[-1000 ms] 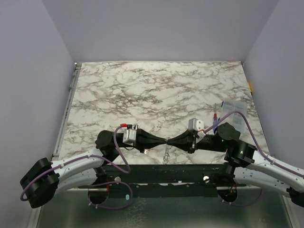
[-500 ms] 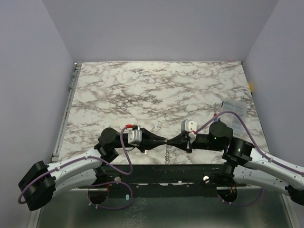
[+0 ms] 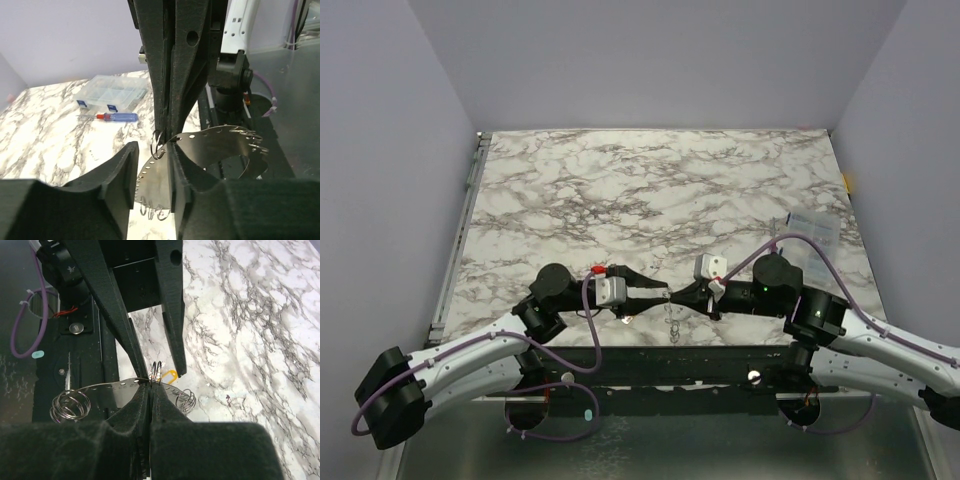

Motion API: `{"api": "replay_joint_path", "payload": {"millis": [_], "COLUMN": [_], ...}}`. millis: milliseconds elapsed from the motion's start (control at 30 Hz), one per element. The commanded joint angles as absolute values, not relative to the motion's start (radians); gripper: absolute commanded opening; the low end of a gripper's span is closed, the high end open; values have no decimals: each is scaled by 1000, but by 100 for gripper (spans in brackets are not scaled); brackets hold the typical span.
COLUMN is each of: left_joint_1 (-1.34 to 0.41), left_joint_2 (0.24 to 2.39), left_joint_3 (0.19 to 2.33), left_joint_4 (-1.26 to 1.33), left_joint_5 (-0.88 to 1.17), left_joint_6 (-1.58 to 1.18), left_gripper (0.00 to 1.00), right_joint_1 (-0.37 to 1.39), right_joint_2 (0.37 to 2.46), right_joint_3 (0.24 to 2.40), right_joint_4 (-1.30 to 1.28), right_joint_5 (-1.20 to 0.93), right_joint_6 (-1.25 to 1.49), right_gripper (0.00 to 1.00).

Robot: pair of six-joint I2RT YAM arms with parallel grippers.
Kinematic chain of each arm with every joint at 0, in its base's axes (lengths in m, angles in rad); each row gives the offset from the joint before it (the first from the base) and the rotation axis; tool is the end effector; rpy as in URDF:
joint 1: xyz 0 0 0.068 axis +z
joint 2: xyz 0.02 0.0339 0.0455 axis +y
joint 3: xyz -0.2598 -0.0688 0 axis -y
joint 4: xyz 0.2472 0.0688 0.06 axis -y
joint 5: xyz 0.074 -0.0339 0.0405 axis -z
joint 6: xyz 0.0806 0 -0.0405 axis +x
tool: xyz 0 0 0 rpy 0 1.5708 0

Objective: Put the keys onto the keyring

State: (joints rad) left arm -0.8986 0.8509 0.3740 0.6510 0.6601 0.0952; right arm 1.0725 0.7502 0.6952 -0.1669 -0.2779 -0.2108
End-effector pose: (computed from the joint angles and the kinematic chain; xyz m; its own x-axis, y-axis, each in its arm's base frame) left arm 0.1055 -0.2119 0.2725 0.2019 -0.1331 -0.9703 0.9794 0.0321 0.1994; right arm 0.0895 0.2107 0.3036 0.1007 -0.2360 -0.9665 -0.9731 0.1791 -0.1451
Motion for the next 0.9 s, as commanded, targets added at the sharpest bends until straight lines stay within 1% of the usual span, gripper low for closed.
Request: {"api": "replay_joint_path", "payload": {"millis": [0,133,233,533,867], "left_joint_1": [-909,-909,-909,-909,-908], "left_joint_2": [816,799,783,787,880], "left_joint_3": [411,428,448,629,817], "left_joint_4": [523,453,388,57,-281], "left_joint_5": [631,626,616,578,542], "left_joint_6": [171,208,241,381,473], "left_gripper": [39,45,47,47,45], "right_joint_1": [1077,1078,1077,1077,1078], "right_joint_2": [760,770,788,818,849], "right_joint_3": [733,738,743,759,797], "right_joint_4": [-126,-137,-152,-187,-251], "right_joint_5": [-260,-249,-234,-201,-155], "right_joint_6": [-227,-231,-235,-249,-287], "right_gripper": [1,1,1,1,1]}}
